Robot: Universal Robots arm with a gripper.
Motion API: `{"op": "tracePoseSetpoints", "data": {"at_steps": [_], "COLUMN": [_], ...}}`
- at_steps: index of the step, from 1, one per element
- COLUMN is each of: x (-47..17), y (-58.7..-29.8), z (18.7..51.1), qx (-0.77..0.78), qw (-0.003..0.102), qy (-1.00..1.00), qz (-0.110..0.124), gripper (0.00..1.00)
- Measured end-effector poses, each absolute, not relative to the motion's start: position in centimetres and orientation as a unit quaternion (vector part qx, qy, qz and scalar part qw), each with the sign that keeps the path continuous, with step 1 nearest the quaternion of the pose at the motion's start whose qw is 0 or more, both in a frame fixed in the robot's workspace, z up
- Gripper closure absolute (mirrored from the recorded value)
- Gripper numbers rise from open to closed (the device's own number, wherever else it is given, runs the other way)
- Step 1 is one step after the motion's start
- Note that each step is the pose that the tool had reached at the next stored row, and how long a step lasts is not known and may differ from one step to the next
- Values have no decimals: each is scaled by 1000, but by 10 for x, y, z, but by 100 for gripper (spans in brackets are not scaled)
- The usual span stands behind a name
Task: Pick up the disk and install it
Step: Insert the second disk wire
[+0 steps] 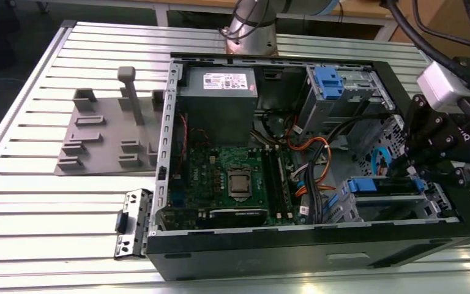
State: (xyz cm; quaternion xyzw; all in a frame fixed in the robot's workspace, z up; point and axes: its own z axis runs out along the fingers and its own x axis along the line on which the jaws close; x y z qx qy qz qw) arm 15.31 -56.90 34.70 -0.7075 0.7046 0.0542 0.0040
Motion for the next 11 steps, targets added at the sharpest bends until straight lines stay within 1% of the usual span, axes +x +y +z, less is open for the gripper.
{"op": "tracePoseSetpoints", "data": {"at_steps": [11], "x": [158], "y": [-570], "z": [342], "qx": [-727], "qw": [2], "qy": [685], "qz": [54], "gripper": [84]}}
